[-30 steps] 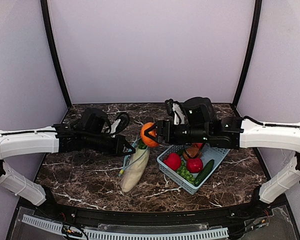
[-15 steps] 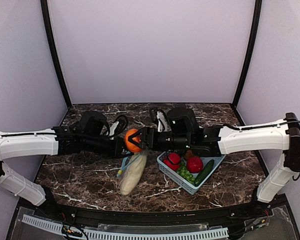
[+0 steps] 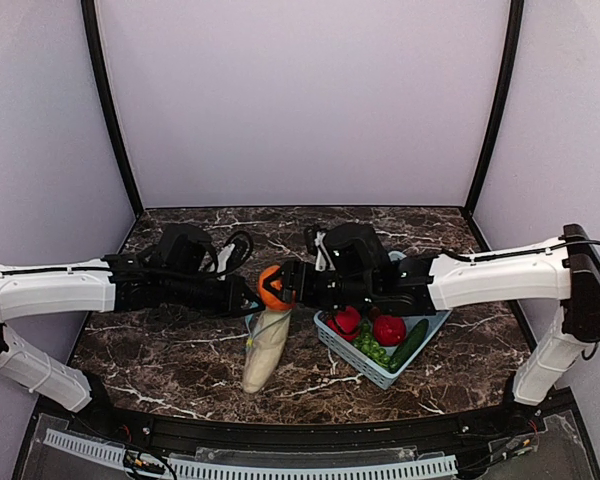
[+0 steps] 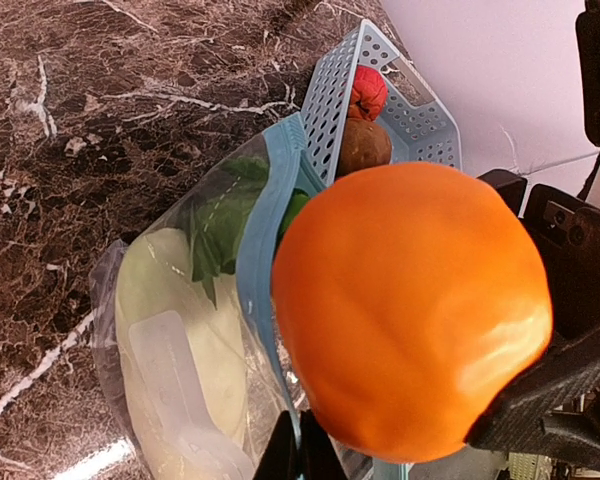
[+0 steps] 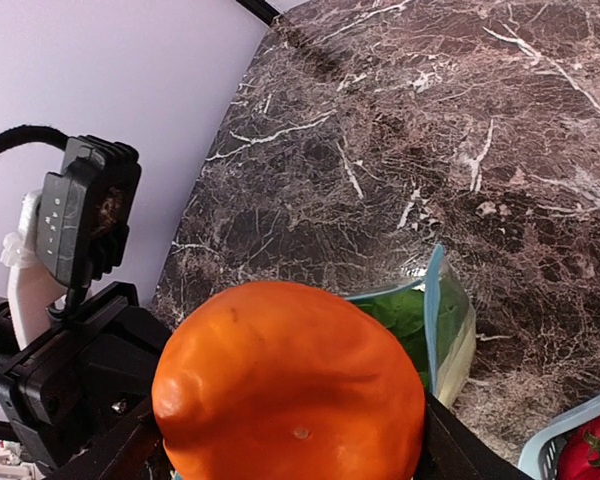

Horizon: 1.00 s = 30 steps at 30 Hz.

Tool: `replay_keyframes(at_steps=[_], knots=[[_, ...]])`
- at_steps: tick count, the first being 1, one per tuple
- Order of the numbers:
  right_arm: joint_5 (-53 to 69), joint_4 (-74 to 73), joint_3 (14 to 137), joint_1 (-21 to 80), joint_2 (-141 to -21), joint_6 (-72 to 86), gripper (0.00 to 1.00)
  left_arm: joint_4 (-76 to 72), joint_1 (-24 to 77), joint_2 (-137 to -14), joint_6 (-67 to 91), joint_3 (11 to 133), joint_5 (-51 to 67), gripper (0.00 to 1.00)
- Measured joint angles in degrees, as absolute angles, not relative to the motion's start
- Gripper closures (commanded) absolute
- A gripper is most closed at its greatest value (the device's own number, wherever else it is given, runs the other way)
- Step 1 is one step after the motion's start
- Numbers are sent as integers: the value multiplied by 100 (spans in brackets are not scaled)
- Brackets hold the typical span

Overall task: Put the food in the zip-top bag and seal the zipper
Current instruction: Place the fake fruit in the zipper food storage bag.

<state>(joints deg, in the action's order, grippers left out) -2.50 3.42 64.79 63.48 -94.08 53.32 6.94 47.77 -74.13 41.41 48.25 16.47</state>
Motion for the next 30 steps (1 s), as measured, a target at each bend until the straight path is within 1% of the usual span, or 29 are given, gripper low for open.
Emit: replay_keyframes(at_steps=[5,14,16,20,23,30], knots=[[-427,115,6549,6370,-9620,5330,51,760,4777,-7413,4143,4783,1594,99],[-384,-364,6733,6477,-10077,5297,50,591,4779,-7411,4147,4783,1647,99],[-379,-451,6812,6497,-10154,5275,47,558,4779,-7411,4160,4783,1693,99],[-366,-591,6901,6497,-10208,5231,32,454,4779,-7411,4167,4783,1800,99],[-368,-694,6960,6497,-10210,5159,24,436,4777,-7411,4185,4783,1844,99],[-403,-812,6971,6497,-10066,4950,13,447,4777,-7301,4224,4772,1769,99]])
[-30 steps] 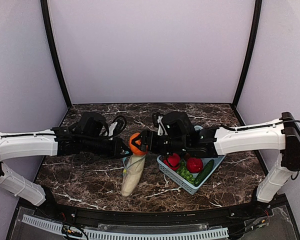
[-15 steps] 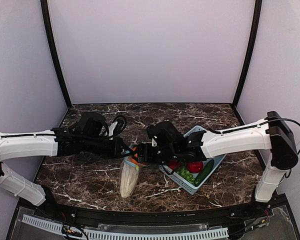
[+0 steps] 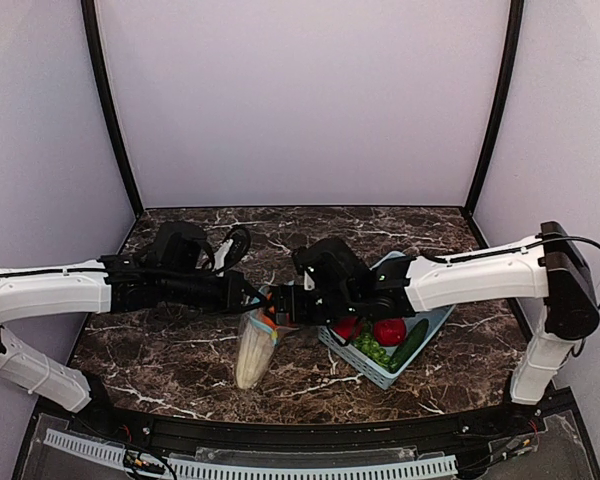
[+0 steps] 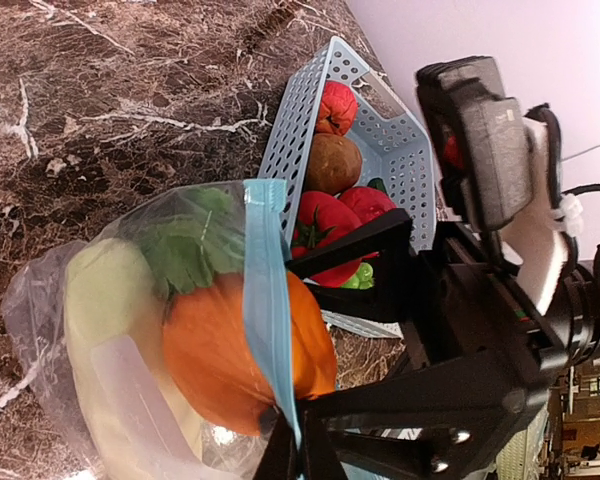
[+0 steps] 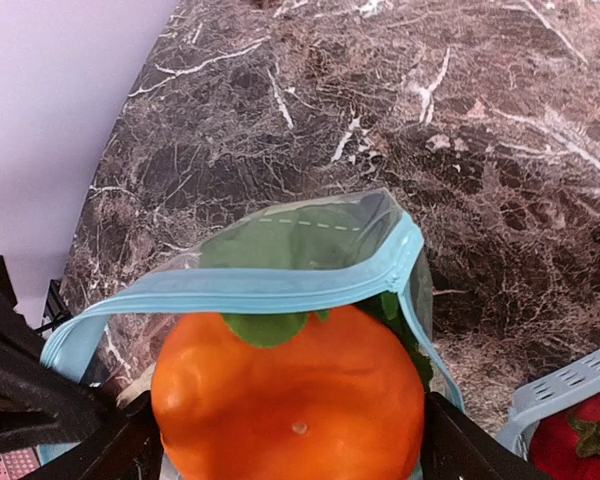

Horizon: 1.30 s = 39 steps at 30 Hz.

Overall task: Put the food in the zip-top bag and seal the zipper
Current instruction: Place the fake fruit in the zipper food storage bag, then pass from the left arm to the right

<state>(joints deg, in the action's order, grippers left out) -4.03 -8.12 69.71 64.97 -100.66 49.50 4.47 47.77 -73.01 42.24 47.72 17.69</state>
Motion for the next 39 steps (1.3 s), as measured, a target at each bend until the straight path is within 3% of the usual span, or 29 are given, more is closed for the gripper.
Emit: replay_keyframes(at_steps=[4,11,25,33,39], knots=[[-447,-961,6871,6495,-9623,4838,7,460,4777,-7183,4233,4733,1708,99],[-473,-926,6799,6530,-8927,4772,9,460,4777,-7183,4265,4687,1704,99],[-670,-1358,6420,6379,-9015,5448,60,460,4777,-7188,4270,4687,1702,99],[-624,-1380,6425,6370,-9314,5422,79,491,4777,-7188,4270,4687,1688,99],[-626,-1374,6497,6370,-9356,5376,79,569,4775,-7188,4265,4687,1662,99]])
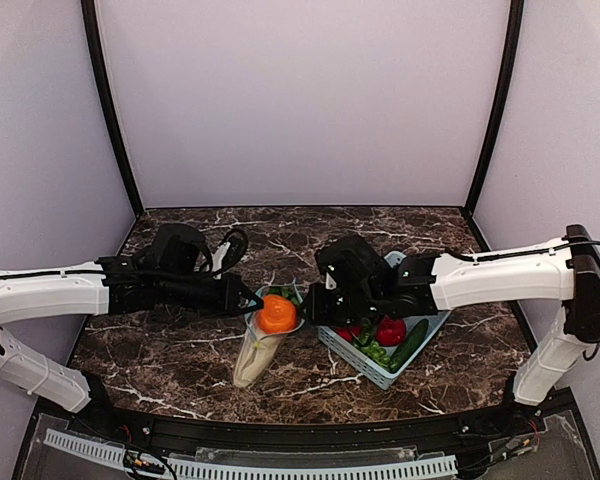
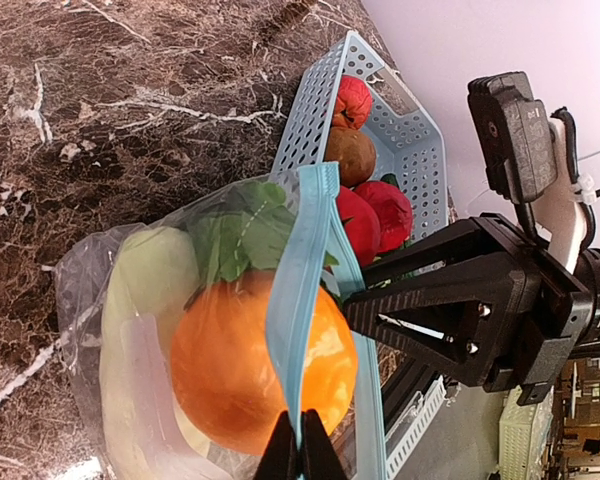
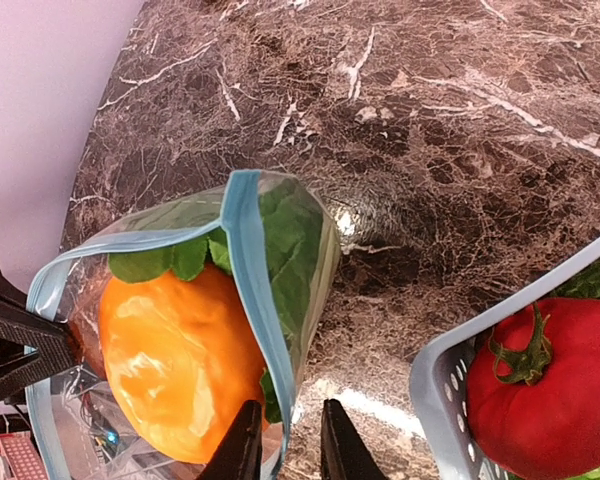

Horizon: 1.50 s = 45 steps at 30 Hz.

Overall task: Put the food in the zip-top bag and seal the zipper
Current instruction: Pass from the left arm to the right, then adjust the fake fruit in the zipper food storage bag.

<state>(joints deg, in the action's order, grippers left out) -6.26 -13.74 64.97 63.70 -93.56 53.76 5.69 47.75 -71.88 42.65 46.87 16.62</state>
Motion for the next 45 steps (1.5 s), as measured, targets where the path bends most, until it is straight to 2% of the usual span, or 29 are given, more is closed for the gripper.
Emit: replay_keyframes(at_steps=[7,9,12,15,16,18,21,22,24,28,31,45], knots=[[-615,-1378,6560,6357,-9507,5347,83,609,4775,-7185,4265,4687,1636,99],[-591,-1374,6589,6348,-9590,5308,86,613,4775,-7181,4265,4687,1623,99],[-537,-1354,6600,6337,-9633,5266,98,646,4775,-7144,4263,4685,1597,99],[-436,-1249,6611,6337,-9633,5179,100,701,4775,-7105,4248,4685,1542,99],[-397,-1194,6615,6337,-9633,5155,100,727,4775,-7096,4237,4685,1511,98],[-325,-1092,6626,6337,-9633,5105,100,792,4775,-7081,4217,4685,1415,87],[-217,-943,6630,6337,-9631,5006,100,943,4775,-7078,4121,4687,1278,68],[-183,-886,6635,6340,-9633,4969,100,1000,4775,-7078,4128,4687,1251,64],[-123,-816,6648,6351,-9633,4910,100,1055,4775,-7083,4084,4689,1210,49],[-21,-718,6683,6379,-9633,4801,100,1208,4772,-7242,3983,4816,1125,34],[47,-615,6687,6396,-9631,4713,100,1288,4772,-7430,3944,4904,1072,29],[217,-532,6687,6429,-9633,4458,100,1468,4772,-8138,3809,5166,945,28]])
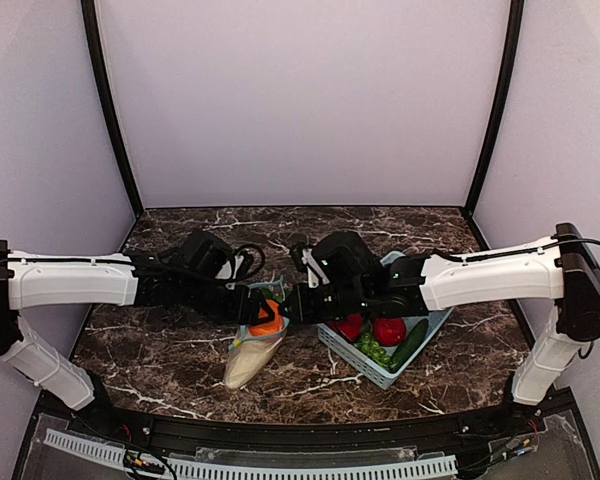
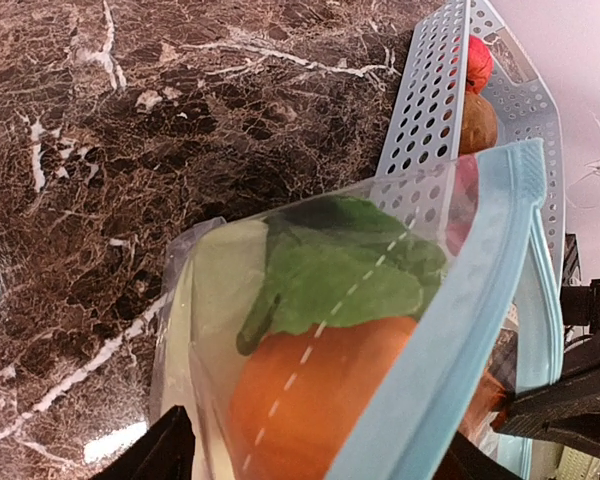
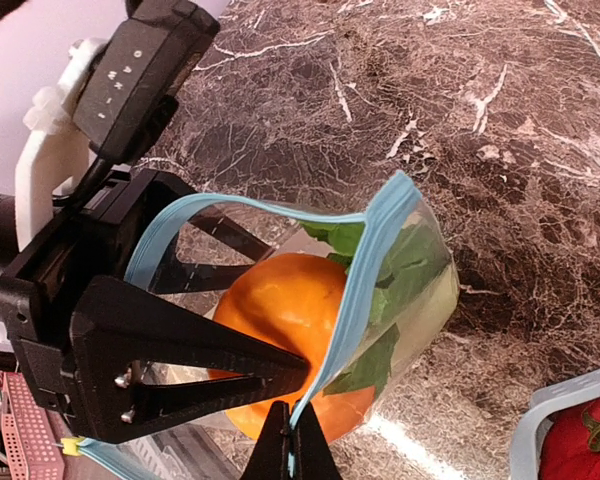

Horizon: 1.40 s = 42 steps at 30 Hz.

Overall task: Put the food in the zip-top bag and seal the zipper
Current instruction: Adjust the fake fruit in the zipper food storage bag, then pass from the right arm to the left

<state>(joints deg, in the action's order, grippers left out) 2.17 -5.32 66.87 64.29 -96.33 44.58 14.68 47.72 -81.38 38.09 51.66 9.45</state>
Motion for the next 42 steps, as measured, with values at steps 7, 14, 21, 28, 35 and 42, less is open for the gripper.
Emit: replay_keyframes(at_steps=[7,14,21,28,35,42], knots=[[276,-565,6687,6431,-9631,4394,100,1378,4772,-8374,3804,5175,954,29],[270,-578,6687,6440,-9590,4372,100,1496,4775,-8394,3726,5242,805,30],[213,-716,6687,6464,-9384,4335,100,1509,4779,-8344,3677,5260,751,30],[191,-733,6735,6501,-9360,4281,100,1522,4781,-8305,3660,5269,698,30],[71,-812,6875,6573,-9362,4296,100,1511,4781,-8281,3599,5286,694,21],[-676,-1439,7526,6637,-9367,4661,100,2244,4772,-8193,3092,5961,478,2]])
